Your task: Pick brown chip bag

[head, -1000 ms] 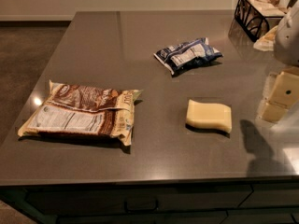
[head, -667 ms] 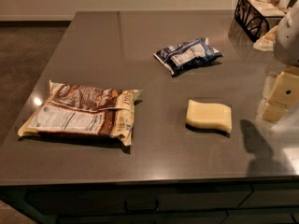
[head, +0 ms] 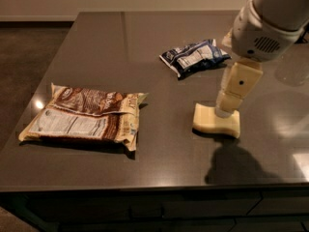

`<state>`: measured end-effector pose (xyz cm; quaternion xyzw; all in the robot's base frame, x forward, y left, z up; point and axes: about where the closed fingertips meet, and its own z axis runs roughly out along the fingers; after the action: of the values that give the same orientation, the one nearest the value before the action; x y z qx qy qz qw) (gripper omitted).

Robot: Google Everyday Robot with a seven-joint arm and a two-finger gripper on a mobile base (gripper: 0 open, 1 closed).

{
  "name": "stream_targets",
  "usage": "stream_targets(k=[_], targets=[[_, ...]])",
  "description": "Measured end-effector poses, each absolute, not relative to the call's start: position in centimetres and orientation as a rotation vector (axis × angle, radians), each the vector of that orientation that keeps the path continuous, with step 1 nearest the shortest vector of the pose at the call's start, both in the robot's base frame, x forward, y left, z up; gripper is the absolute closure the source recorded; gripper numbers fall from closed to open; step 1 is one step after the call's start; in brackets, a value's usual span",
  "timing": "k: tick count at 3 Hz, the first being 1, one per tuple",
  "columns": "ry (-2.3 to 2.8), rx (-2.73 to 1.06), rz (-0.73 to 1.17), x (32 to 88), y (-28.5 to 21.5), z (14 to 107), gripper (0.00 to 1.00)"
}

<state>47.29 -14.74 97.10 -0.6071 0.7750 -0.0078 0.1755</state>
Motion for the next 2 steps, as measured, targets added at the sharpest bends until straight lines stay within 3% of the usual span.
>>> stream_targets(k=[2], targets=[[2.155,-1.833,0.021,48.5,-3.5,93.3,0.0]])
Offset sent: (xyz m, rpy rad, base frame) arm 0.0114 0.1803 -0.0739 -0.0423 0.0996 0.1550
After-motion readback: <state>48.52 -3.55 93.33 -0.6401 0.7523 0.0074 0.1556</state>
